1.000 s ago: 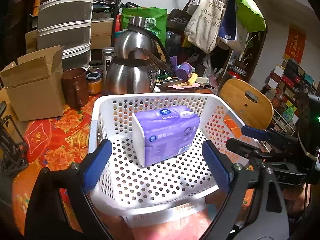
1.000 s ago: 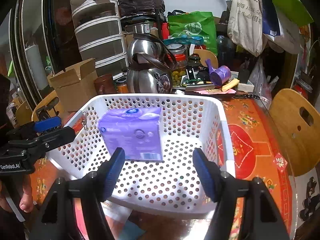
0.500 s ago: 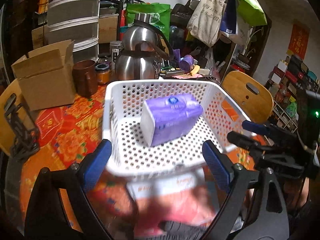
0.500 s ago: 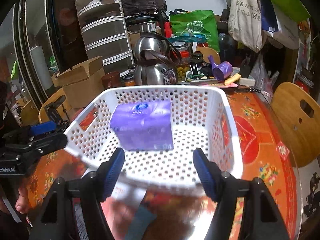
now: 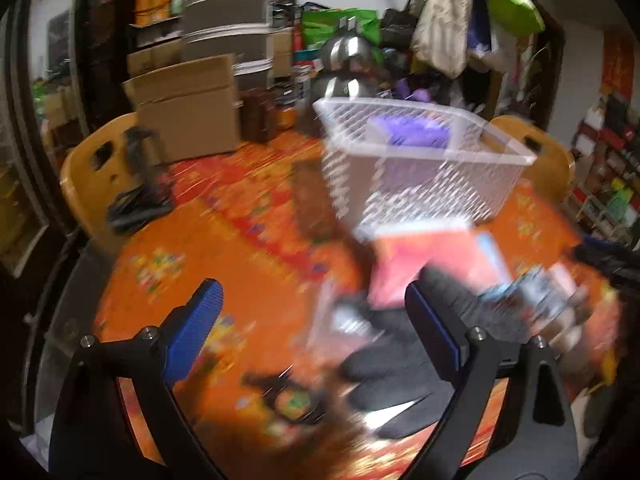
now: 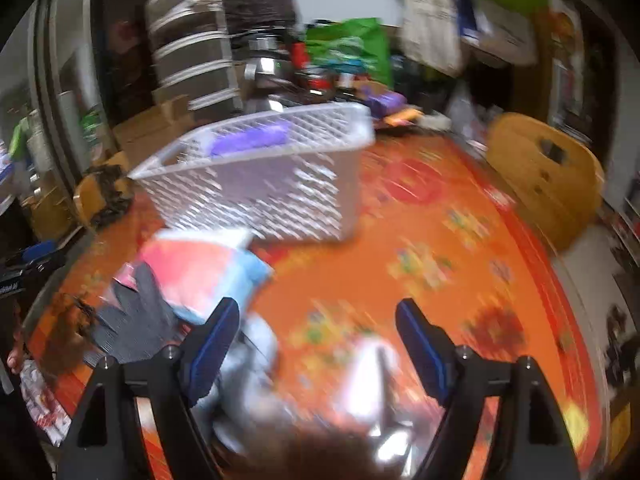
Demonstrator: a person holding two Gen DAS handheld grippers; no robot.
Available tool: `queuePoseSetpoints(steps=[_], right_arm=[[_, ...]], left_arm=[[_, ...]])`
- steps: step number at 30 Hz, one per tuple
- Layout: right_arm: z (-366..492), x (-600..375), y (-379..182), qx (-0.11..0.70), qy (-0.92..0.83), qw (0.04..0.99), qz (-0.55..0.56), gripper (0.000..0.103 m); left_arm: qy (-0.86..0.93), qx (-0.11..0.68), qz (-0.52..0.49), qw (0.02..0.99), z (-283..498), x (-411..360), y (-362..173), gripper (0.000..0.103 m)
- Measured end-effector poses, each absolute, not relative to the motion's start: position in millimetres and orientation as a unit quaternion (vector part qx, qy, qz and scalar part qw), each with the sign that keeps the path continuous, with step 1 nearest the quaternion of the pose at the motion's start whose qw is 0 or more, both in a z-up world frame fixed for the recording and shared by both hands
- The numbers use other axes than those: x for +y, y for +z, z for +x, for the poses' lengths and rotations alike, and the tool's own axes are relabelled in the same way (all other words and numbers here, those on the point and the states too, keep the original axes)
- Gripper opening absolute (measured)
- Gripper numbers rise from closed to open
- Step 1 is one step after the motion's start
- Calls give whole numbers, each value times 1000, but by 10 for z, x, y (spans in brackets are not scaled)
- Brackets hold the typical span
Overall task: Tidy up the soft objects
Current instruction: 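Move the right tool to the white rolled towel and grasp it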
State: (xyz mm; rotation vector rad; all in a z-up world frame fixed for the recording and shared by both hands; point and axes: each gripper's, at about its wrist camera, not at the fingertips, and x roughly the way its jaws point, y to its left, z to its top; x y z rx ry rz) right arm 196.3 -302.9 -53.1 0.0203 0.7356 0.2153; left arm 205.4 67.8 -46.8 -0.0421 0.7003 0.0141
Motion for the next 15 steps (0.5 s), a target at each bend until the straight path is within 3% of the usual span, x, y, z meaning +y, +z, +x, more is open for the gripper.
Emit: queuePoseSetpoints(steps=[12, 13, 15], right_arm=[[1732, -3411, -936, 395, 67, 915, 54, 79], [1756, -3396, -947, 395, 62, 916, 45, 78], [1787, -3369, -973, 399, 58, 914, 32, 67]], left_arm=[[11, 402, -31, 915, 1789, 779, -1182, 91], [12, 404, -26, 914, 1802, 754, -1197, 91], [13, 408, -20, 913, 1818, 744, -1235, 91]])
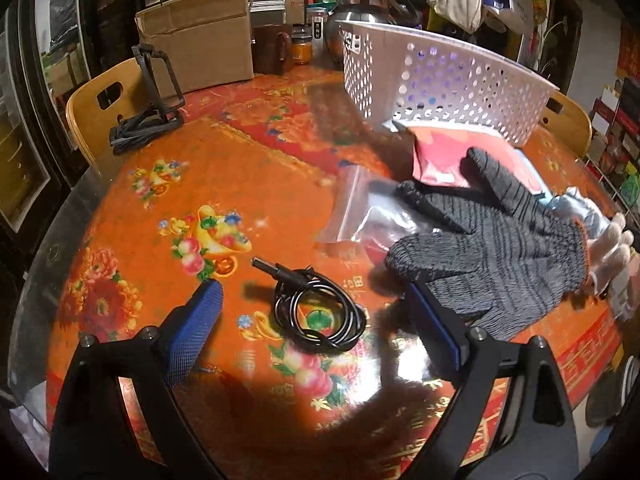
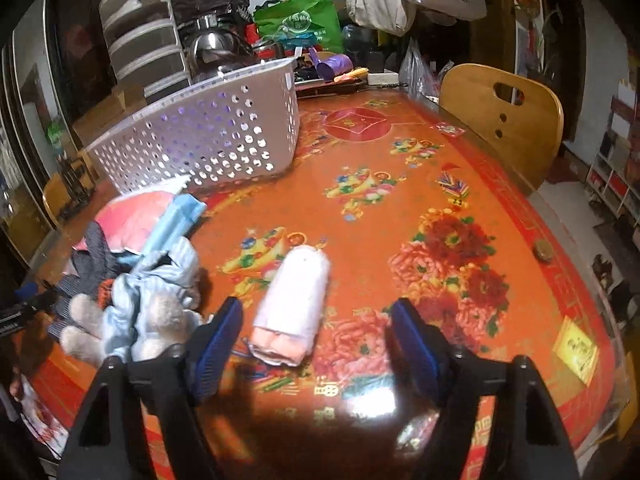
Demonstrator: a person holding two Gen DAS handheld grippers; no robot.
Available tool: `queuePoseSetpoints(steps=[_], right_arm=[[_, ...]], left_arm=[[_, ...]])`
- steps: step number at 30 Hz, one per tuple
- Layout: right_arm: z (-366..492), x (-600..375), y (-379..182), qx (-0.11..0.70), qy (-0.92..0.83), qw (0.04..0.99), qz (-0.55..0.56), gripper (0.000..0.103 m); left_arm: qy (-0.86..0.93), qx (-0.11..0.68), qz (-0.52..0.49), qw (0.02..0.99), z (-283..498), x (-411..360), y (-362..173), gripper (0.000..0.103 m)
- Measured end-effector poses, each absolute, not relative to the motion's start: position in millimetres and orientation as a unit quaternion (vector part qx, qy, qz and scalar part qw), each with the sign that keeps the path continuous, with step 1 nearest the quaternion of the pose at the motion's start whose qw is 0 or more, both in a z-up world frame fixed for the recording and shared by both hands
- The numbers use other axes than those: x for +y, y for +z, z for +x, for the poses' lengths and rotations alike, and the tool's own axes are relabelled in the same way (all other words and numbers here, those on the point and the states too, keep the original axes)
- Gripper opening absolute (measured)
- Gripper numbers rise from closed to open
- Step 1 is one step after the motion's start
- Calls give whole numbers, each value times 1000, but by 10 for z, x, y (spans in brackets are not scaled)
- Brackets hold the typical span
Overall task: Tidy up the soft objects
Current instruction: 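Move the right tool to the white rolled towel and grasp it, then lift the rolled towel with the right tool while the left tool grasps the black cable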
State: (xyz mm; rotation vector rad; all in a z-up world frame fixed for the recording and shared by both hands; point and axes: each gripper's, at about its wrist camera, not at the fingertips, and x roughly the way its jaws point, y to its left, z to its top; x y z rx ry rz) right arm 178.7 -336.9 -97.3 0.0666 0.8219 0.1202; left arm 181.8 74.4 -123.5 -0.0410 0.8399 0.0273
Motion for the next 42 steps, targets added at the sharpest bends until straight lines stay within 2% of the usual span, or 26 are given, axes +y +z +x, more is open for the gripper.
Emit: queuePoseSetpoints(steps=[3, 4, 16, 19, 20, 21, 22, 25, 27, 42], right_arm=[[1846, -3330, -1014, 409, 73, 909, 33, 52], [1856, -3318, -1019, 410, 77, 908, 32, 50], [1930, -3196, -1087, 405, 67, 912, 9, 47], [1930, -3234, -1087, 401, 69, 914, 17, 35], [1927, -3254, -1089, 399, 70, 914, 22, 34], [1925, -3277, -1089, 397, 72, 914, 29, 33], [1926, -3295, -1089, 396, 74, 915, 35, 33], [1920, -3338, -1088, 392, 71, 916, 48, 33], [1918, -3353, -1085, 389, 69, 917, 54, 32], [1838, -3398, -1032, 361, 63, 928, 64, 30]], left_arm=[[5, 408, -27, 913, 1857, 757, -1242, 91], [5, 408, -27, 912, 1863, 760, -1241, 91], [7, 415, -27, 909, 1927, 763, -1293, 91], [8, 413, -25, 910, 1919, 758, -1296, 90], [7, 412, -24, 911, 1922, 753, -1296, 85], [5, 411, -25, 911, 1917, 753, -1296, 74], [4, 411, -23, 911, 1923, 743, -1307, 68], [5, 411, -22, 911, 1926, 738, -1327, 61], [4, 405, -21, 914, 1918, 732, -1334, 42], [7, 371, -36, 928, 1838, 803, -1267, 40]])
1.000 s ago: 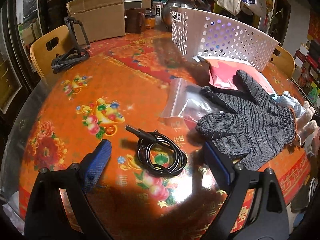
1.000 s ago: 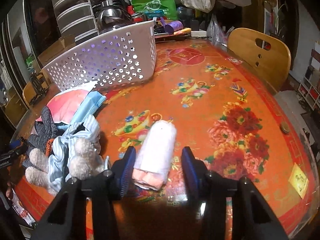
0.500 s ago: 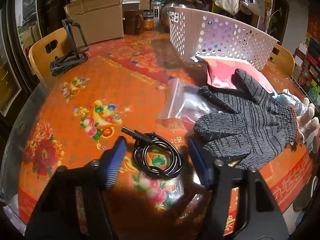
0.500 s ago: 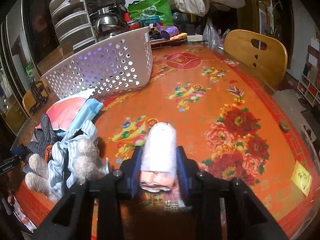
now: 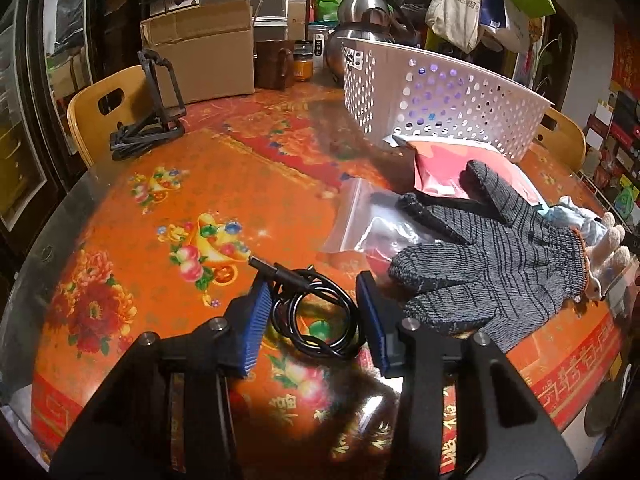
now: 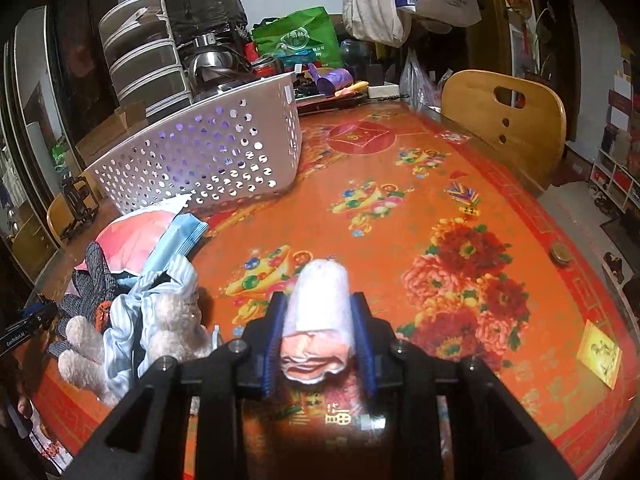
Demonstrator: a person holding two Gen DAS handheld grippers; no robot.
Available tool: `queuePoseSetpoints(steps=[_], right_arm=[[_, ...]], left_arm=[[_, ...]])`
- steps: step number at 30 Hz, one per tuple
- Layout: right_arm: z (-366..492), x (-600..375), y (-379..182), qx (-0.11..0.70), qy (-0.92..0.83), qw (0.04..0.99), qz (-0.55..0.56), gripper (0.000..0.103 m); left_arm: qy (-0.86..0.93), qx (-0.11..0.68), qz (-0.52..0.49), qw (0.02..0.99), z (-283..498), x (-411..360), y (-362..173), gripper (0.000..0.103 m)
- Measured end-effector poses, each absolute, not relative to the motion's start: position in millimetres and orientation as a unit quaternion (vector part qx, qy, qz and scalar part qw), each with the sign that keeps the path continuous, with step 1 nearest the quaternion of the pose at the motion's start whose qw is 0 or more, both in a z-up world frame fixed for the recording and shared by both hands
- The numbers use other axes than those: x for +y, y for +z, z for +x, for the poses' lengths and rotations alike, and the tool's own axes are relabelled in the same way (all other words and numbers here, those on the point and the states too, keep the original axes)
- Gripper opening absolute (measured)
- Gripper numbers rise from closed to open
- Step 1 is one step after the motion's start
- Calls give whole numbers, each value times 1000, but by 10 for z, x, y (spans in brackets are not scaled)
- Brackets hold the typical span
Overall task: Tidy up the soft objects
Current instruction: 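Lift the rolled towel with the right tool while the left tool grasps the black cable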
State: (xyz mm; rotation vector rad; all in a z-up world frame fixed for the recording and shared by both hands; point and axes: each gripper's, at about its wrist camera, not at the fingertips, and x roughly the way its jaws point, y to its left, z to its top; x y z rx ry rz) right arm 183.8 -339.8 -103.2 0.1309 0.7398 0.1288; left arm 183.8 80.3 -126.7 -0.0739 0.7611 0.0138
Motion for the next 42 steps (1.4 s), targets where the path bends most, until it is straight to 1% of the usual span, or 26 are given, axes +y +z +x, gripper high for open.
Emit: queuePoseSetpoints(steps=[6, 11, 18, 22, 28, 30, 36, 39, 42], right_arm=[[1775, -3421, -981, 343, 55, 935, 65, 30], [1716, -3431, -833, 326, 51, 942, 57, 30], [1777, -3380, -710, 324, 73, 941, 58, 30], [1833, -3355, -528, 313, 89, 944, 60, 30], [2127, -3241, -88, 296, 116, 947, 46, 30], [2320, -3162, 49, 299, 128, 945, 42, 30], [2973, -2851, 383, 305, 155, 939, 28, 30], [3334, -2663, 444, 319, 151, 936, 8, 30], [3659, -2545, 377, 345, 140, 928, -11, 30]], left_arm=[[8, 365, -48, 930, 1811, 834, -1258, 40], [18, 363, -49, 930, 1799, 861, -1232, 40], [22, 350, -47, 935, 1783, 849, -1101, 40], [13, 343, -43, 938, 1836, 818, -902, 40], [-11, 306, -28, 951, 2049, 707, -339, 40], [-19, 293, -19, 956, 2202, 639, -92, 40], [-41, 289, -29, 956, 2882, 465, 480, 40], [-54, 313, -26, 948, 3317, 319, 614, 40], [-61, 359, -33, 931, 3827, 143, 605, 40]])
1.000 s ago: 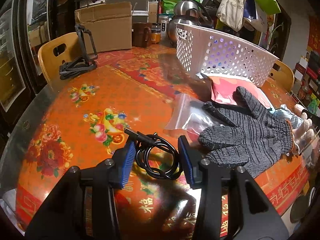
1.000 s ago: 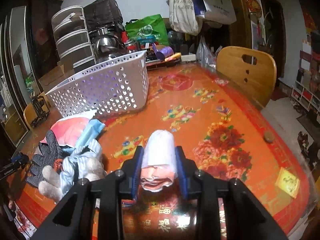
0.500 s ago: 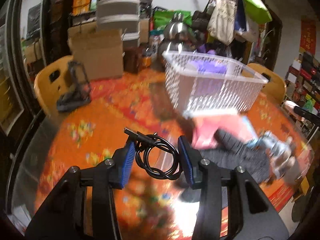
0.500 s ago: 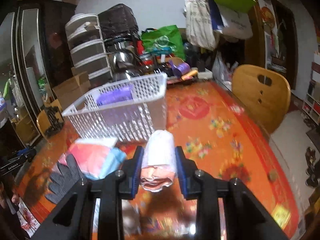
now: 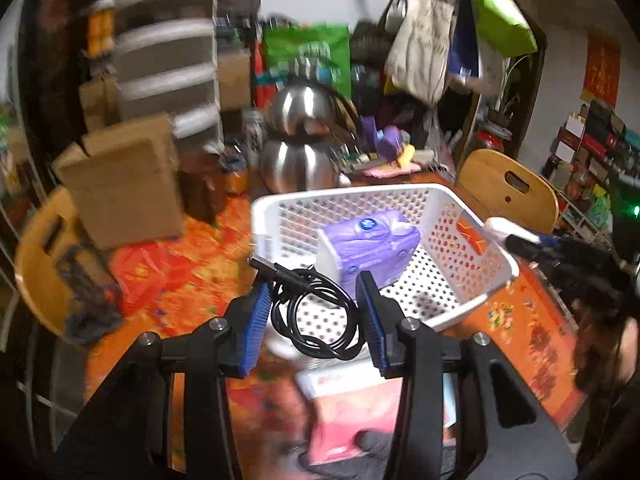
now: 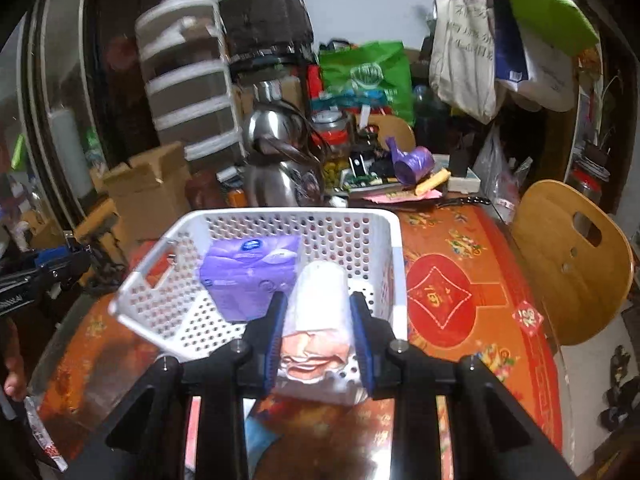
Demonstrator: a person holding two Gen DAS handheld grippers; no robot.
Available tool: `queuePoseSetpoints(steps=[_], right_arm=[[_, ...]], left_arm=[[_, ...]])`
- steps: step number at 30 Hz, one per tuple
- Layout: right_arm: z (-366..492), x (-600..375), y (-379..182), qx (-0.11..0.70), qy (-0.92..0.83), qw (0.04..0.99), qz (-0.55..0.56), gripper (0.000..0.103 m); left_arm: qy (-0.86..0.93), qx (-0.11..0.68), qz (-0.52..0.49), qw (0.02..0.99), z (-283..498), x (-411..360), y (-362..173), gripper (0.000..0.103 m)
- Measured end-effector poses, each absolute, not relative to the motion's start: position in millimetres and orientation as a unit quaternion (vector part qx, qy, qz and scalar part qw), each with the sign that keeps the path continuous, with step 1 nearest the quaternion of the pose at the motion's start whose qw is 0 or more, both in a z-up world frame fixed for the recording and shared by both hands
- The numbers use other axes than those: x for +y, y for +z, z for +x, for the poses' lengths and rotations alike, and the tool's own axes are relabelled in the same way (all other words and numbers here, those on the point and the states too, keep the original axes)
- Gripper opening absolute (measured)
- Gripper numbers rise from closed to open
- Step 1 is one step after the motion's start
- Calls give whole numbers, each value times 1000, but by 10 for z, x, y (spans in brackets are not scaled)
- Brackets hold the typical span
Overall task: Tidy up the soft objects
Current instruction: 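Lift the rolled towel with the right tool while the left tool grasps the black cable, then drop the towel and cable into the basket, opening both tools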
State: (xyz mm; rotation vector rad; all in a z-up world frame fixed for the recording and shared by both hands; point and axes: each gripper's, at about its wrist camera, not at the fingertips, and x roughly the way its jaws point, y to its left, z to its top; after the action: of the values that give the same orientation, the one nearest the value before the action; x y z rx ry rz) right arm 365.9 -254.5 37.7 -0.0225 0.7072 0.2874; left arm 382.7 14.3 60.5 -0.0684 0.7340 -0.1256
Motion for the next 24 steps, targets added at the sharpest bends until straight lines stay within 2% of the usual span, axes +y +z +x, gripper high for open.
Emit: queuePoseSetpoints(steps=[5, 18, 19, 20, 21, 22, 23, 24], right_arm=[[3959, -2519, 179, 382, 137, 914, -3, 30], [3965, -2393, -17, 374, 163, 913, -15, 31], [3970, -2387, -48, 374, 167, 912, -12, 32], [3976, -2366, -71, 378, 172, 910, -13, 38], [3975, -2350, -88, 378, 169, 910, -16, 49], [3969, -2341, -90, 376, 165, 912, -18, 56], [3953, -2329, -86, 371, 163, 914, -21, 68], [3940, -2318, -78, 367, 160, 916, -25, 72]], left_arm=[[-59, 411, -31, 909, 4299, -51, 418, 40], [-36, 424, -30, 904, 4522, -92, 8, 41], [-35, 423, -30, 905, 4529, -87, -14, 44], [-35, 420, -28, 906, 4527, -96, -30, 56], [-36, 419, -27, 907, 4525, -95, -44, 76], [-34, 418, -24, 908, 4516, -104, -55, 82], [-29, 408, -15, 913, 4483, -119, -48, 88], [-26, 396, -11, 918, 4449, -124, -26, 89]])
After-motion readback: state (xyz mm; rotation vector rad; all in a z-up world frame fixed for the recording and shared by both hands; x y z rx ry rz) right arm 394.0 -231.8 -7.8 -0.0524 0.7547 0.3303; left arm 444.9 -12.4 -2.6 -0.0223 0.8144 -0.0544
